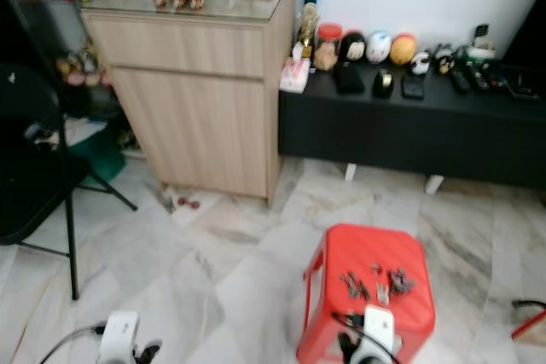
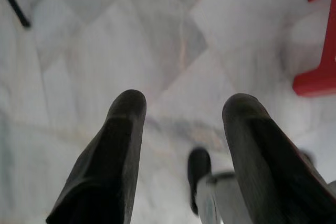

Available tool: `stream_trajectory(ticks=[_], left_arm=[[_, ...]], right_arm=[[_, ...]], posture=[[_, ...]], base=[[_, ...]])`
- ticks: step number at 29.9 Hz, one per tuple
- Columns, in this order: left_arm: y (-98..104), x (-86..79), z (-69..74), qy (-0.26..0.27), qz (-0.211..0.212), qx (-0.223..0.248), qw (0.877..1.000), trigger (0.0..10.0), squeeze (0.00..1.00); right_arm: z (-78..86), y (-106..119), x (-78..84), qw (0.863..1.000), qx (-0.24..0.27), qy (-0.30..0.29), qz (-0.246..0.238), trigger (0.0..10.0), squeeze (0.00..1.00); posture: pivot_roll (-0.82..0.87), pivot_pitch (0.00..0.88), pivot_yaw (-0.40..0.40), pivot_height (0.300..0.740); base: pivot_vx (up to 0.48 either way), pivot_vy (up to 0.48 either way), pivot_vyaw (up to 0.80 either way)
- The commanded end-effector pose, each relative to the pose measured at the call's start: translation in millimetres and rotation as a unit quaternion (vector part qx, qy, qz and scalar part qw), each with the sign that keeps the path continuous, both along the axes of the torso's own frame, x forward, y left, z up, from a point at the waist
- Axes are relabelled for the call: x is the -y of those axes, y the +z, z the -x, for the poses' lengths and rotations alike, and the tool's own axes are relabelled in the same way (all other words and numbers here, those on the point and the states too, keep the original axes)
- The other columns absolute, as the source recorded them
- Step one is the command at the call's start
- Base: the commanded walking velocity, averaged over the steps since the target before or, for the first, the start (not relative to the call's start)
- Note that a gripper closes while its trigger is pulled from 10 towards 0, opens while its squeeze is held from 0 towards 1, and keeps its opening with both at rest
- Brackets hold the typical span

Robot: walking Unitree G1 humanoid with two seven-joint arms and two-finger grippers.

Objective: Hang keys on a hook

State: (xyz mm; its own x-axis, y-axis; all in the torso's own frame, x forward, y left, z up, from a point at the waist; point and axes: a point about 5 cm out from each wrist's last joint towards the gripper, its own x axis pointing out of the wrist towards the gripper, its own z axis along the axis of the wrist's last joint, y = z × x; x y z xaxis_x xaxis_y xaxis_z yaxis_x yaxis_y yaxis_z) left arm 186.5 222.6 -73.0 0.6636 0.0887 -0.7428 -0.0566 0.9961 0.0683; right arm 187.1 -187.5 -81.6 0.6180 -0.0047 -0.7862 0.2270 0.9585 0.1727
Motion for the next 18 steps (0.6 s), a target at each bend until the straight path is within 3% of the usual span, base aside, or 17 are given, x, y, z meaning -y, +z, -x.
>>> stream_trajectory(ticks=[1,8,18], left_arm=[[-1.7,9.8,-1.2,-0.01,0.008,-0.003,1.0,10.0,0.0],[-1.6,12.5,-2.7,-0.009,0.008,-0.002,1.0,10.0,0.0],[-4.5,15.8,1.3,-0.009,0.008,-0.011,1.0,10.0,0.0]], right_arm=[[6.5,-2.0,9.3,1.0,-0.009,-0.014,0.007,10.0,0.0],[6.1,-1.9,9.3,1.0,-0.01,-0.013,0.007,10.0,0.0],[2.8,1.0,11.3,1.0,0.014,-0.023,0.013,10.0,0.0]], posture=[[0.1,0.012,0.0,0.74],[0.1,0.017,-0.001,0.74],[0.08,0.041,-0.001,0.74]], base=[[0.334,0.0,0.0],[0.317,0.0,-0.56],[0.0,0.0,0.0]])
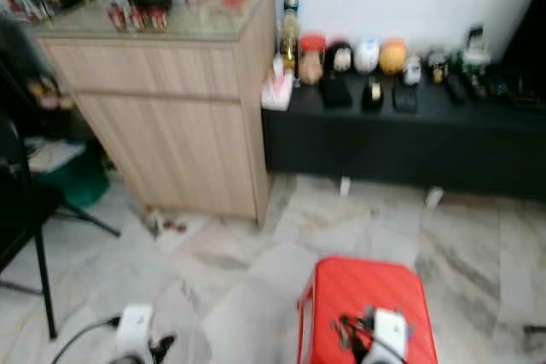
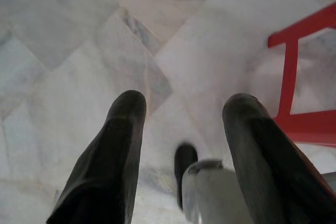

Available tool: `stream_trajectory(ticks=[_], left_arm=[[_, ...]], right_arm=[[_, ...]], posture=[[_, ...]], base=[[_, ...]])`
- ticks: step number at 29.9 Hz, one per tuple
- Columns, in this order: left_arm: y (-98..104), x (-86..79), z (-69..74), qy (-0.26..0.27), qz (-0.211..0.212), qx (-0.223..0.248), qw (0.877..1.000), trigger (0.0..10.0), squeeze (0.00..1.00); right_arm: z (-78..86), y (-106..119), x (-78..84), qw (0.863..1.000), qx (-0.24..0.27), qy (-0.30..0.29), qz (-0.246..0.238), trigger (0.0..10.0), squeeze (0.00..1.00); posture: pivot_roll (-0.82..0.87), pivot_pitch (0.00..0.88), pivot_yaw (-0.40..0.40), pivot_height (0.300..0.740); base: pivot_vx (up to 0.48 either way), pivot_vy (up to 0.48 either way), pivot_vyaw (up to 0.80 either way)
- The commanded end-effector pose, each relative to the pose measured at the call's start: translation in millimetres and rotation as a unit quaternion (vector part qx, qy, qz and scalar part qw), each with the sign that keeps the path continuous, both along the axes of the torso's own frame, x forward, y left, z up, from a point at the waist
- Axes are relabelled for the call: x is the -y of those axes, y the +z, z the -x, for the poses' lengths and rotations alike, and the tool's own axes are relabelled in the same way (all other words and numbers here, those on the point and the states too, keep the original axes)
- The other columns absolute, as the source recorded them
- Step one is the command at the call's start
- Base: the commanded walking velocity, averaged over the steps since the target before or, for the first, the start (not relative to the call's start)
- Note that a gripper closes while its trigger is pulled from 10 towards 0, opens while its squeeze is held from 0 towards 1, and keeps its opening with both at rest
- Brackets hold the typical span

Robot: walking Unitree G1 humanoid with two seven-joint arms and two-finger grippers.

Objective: Hang keys on a hook

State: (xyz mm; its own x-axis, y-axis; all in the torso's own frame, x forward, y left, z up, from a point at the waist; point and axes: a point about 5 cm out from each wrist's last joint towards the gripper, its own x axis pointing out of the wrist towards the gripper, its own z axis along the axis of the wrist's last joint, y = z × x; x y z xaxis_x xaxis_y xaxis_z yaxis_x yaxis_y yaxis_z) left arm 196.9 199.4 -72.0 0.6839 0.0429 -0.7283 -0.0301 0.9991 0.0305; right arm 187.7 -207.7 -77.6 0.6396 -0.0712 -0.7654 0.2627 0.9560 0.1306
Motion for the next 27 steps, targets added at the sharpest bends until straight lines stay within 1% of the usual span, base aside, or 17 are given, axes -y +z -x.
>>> stream_trajectory(ticks=[1,3,6,7,9,11,12,13,14,15,16,19,21,22,23,25,27], left_arm=[[-5,-7.4,11.7,0.004,-0.011,-0.024,1.0,10.0,0.0],[-7,-6.1,13.5,0.004,-0.01,-0.027,1.0,10.0,0.0],[-8,-4.4,14.8,0.006,-0.009,-0.029,1.0,10.0,0.0],[-8,-4.4,14.8,0.006,-0.009,-0.029,1.0,10.0,0.0],[-8,-4.0,15.6,0.006,-0.009,-0.031,0.999,10.0,0.0],[-8,-4.2,16.1,0.006,-0.009,-0.033,0.999,10.0,0.0],[-9,-4.2,16.8,0.007,-0.008,-0.034,0.999,10.0,0.0],[-9,-4.3,17.1,0.007,-0.008,-0.034,0.999,10.0,0.0],[-9,-4.3,17.1,0.007,-0.008,-0.034,0.999,10.0,0.0],[-9,-4.4,17.3,0.007,-0.008,-0.034,0.999,10.0,0.0],[-9,-5.1,18.0,0.008,-0.009,-0.035,0.999,10.0,0.0],[-9,-6.4,18.6,0.011,-0.01,-0.035,0.999,10.0,0.0],[-9,-7.3,19.3,0.011,-0.01,-0.036,0.999,10.0,0.0],[-10,-7.9,19.8,0.011,-0.011,-0.037,0.999,10.0,0.0],[-10,-7.9,19.8,0.011,-0.011,-0.037,0.999,10.0,0.0],[-10,-8.6,20.2,0.011,-0.012,-0.038,0.999,10.0,0.0],[-10,-8.9,20.2,0.011,-0.011,-0.038,0.999,10.0,0.0]], right_arm=[[3.4,-3,-8.9,1.0,-0.001,-0.002,-0.013,10.0,0.0],[1.2,-1,-8.8,1.0,0.014,0.005,-0.011,10.0,0.0],[-1.3,2,-7.7,0.999,0.037,0.0,-0.01,10.0,0.0],[-1.3,2,-7.7,0.999,0.037,0.0,-0.01,10.0,0.0],[-3.9,4,-7.4,0.998,0.057,0.002,-0.008,10.0,0.0],[-4.7,5,-7.3,0.998,0.065,0.004,-0.006,10.0,0.0],[-28.1,21,-7.1,0.993,0.119,0.017,0.011,10.0,0.0],[-45.8,34,-7.1,0.987,0.159,0.028,0.026,10.0,0.0],[-45.8,34,-7.1,0.987,0.159,0.028,0.026,10.0,0.0],[-57.0,43,-7.5,0.982,0.184,0.034,0.036,10.0,0.0],[-71.0,56,-7.3,0.976,0.208,0.036,0.056,10.0,0.0],[-76.3,59,-8.5,0.976,0.211,0.043,0.038,10.0,0.0],[-78.0,62,-6.0,0.975,0.222,0.029,0.018,10.0,0.0],[-79.0,65,-0.1,0.972,0.233,0.008,0.021,10.0,0.0],[-79.0,65,-0.1,0.972,0.233,0.008,0.021,10.0,0.0],[-79.7,69,6.8,0.968,0.247,-0.01,0.037,10.0,0.0],[-81.3,71,7.1,0.966,0.255,-0.025,0.023,10.0,0.0]], posture=[[0.08,0.041,-0.001,0.74],[0.08,0.049,-0.004,0.74],[0.08,0.063,-0.007,0.74],[0.08,0.063,-0.007,0.74],[0.07,0.074,-0.004,0.74],[0.06,0.079,-0.002,0.74],[0.06,0.082,-0.001,0.74],[0.06,0.083,-0.001,0.74],[0.06,0.083,-0.001,0.74],[0.06,0.084,-0.001,0.74],[0.06,0.089,-0.002,0.74],[0.07,0.088,-0.002,0.74],[0.06,0.081,-0.001,0.74],[0.07,0.078,0.0,0.74],[0.07,0.078,0.0,0.74],[0.07,0.07,-0.001,0.74],[0.07,0.07,-0.001,0.74]], base=[[0.0,0.0,0.0],[0.0,0.0,0.0],[0.0,0.0,0.0],[0.0,0.0,0.0],[0.0,0.0,0.0],[0.0,0.0,0.0],[0.0,0.0,0.0],[0.0,0.0,0.0],[0.0,0.0,0.0],[0.0,0.0,0.0],[0.0,0.0,0.0],[0.0,0.0,0.0],[0.0,0.0,0.0],[0.0,0.0,0.0],[0.0,0.0,0.0],[0.0,0.0,0.0],[0.0,0.0,0.0]])
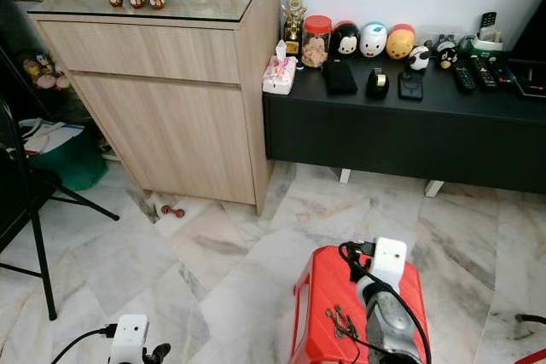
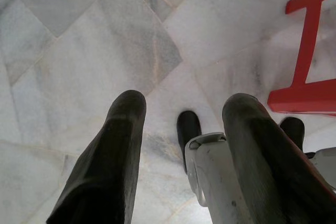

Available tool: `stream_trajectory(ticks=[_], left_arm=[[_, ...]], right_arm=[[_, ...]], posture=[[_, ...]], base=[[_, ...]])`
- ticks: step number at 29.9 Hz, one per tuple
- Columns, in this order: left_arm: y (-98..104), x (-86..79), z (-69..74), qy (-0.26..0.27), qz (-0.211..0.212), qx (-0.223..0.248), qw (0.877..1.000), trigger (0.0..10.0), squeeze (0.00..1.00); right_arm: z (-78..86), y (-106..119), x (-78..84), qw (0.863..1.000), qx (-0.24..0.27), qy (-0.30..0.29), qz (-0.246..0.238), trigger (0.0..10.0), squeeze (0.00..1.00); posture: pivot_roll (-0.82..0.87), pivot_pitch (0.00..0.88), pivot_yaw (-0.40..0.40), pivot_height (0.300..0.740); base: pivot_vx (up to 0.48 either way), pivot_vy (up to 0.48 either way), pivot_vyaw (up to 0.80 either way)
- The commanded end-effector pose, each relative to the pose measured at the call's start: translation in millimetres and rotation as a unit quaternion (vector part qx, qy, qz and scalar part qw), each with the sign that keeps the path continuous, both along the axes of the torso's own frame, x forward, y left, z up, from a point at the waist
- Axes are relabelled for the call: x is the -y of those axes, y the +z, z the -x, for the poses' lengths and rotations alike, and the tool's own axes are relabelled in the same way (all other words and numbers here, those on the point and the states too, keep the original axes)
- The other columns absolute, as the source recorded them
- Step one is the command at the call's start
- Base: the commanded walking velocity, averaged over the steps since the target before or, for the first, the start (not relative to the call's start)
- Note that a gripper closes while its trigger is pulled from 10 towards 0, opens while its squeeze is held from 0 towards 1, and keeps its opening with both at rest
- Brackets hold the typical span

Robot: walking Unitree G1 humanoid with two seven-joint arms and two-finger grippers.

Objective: Hang keys on a hook

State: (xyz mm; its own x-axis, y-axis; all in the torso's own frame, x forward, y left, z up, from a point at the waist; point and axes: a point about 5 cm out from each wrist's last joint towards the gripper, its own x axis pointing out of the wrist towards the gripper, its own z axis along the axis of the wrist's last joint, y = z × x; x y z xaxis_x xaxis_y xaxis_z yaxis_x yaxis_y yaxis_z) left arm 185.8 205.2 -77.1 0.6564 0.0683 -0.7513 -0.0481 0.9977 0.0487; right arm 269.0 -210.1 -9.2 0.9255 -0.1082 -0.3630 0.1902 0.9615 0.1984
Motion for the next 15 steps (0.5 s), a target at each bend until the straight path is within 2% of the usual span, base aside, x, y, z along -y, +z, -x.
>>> stream_trajectory(ticks=[1,3,6,7,15], left_arm=[[-4,-3.3,9.2,0.002,-0.003,-0.021,1.0,10.0,0.0],[-5,-3.8,10.1,0.004,-0.003,-0.025,1.0,10.0,0.0],[-5,-4.2,10.8,0.005,-0.003,-0.027,1.0,10.0,0.0],[-6,-4.3,11.2,0.005,-0.002,-0.027,1.0,10.0,0.0],[-6,-2.8,11.1,0.001,-0.002,-0.029,1.0,10.0,0.0]], right_arm=[[-0.8,3,4.0,0.999,0.012,-0.023,-0.02,10.0,0.0],[-5.0,9,3.8,0.998,0.032,-0.037,-0.038,10.0,0.0],[-8.0,19,7.7,0.997,0.058,-0.048,0.004,10.0,0.0],[-8.8,25,9.8,0.995,0.073,-0.04,0.056,10.0,0.0],[-9.2,29,-11.6,0.993,0.096,0.032,0.062,10.0,0.0]], posture=[[0.07,0.066,-0.001,0.74],[0.07,0.057,-0.002,0.74],[0.07,0.051,-0.002,0.74],[0.07,0.047,-0.002,0.74],[0.07,0.027,-0.003,0.74]], base=[[0.0,0.0,0.0],[0.0,0.0,0.0],[0.0,0.0,0.0],[0.0,0.0,0.0],[0.0,0.0,0.0]])
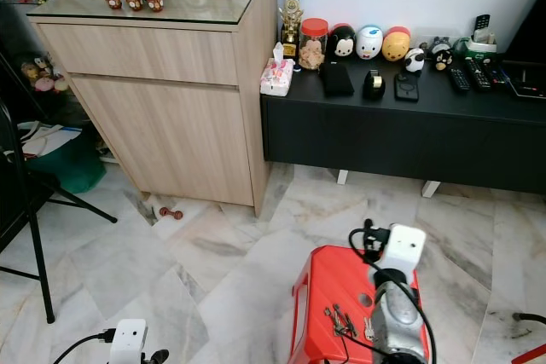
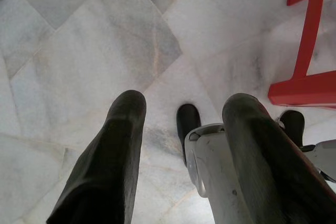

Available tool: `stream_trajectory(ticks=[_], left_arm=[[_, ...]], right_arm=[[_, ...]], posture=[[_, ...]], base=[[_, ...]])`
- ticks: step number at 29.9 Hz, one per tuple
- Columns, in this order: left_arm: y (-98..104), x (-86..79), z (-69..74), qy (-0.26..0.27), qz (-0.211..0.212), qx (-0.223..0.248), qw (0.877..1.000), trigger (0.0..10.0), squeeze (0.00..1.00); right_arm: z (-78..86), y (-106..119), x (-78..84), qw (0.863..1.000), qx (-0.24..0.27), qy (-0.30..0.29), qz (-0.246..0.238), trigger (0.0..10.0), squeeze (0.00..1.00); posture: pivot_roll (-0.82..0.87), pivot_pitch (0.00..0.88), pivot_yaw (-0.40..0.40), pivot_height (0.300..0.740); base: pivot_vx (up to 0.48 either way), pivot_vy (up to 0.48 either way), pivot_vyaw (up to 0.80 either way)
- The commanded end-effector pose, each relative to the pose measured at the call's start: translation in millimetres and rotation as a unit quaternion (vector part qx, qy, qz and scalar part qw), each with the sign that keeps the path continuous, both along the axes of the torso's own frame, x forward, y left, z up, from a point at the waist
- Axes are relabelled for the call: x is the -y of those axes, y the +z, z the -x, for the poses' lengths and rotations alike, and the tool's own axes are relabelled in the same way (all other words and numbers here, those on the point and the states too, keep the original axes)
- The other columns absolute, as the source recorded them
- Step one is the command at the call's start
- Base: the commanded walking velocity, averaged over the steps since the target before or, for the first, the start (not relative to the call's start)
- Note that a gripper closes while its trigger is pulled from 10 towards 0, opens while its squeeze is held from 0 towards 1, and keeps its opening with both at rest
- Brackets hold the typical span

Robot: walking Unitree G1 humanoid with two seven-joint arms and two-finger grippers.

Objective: Hang keys on a hook

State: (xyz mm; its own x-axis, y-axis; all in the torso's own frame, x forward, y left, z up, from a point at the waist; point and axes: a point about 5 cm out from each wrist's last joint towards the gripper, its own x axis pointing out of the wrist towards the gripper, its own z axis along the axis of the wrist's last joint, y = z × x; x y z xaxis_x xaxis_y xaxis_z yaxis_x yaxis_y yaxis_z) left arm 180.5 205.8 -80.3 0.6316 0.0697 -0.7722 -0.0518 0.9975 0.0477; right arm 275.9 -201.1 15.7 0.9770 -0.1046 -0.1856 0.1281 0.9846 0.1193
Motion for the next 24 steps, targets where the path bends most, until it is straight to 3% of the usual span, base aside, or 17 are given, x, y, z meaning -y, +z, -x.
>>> stream_trajectory(ticks=[1,6,14,16,18,24], left_arm=[[-2,-2.4,5.2,-0.002,-0.003,-0.011,1.0,10.0,0.0],[-2,-2.3,3.5,-0.003,-0.003,-0.012,1.0,10.0,0.0],[-1,-1.2,1.7,-0.001,-0.001,-0.01,1.0,10.0,0.0],[-1,-0.9,1.8,-0.001,-0.001,-0.011,1.0,10.0,0.0],[-2,-0.2,2.4,0.001,0.0,-0.011,1.0,10.0,0.0],[-2,-0.1,3.1,0.004,0.001,-0.011,1.0,10.0,0.0]], right_arm=[[-2.1,5,-4.4,1.0,0.008,0.017,0.005,10.0,0.0],[-2.9,6,-15.1,0.997,0.011,0.062,0.038,10.0,0.0],[-4.7,6,-14.0,0.997,-0.004,0.056,0.052,10.0,0.0],[-4.7,5,-13.7,0.997,-0.007,0.052,0.048,10.0,0.0],[-7.3,5,-12.9,0.999,-0.015,0.034,0.014,10.0,0.0],[-9.4,5,-17.4,0.998,-0.018,0.05,0.019,10.0,0.0]], posture=[[0.07,0.023,-0.004,0.74],[0.06,0.028,0.0,0.74],[0.06,0.038,-0.002,0.74],[0.06,0.039,-0.002,0.74],[0.07,0.043,-0.004,0.74],[0.07,0.051,-0.006,0.721]], base=[[0.0,0.0,0.0],[0.0,0.0,0.0],[0.0,0.0,0.0],[0.0,0.0,0.0],[0.0,0.0,0.0],[0.0,0.0,0.0]])
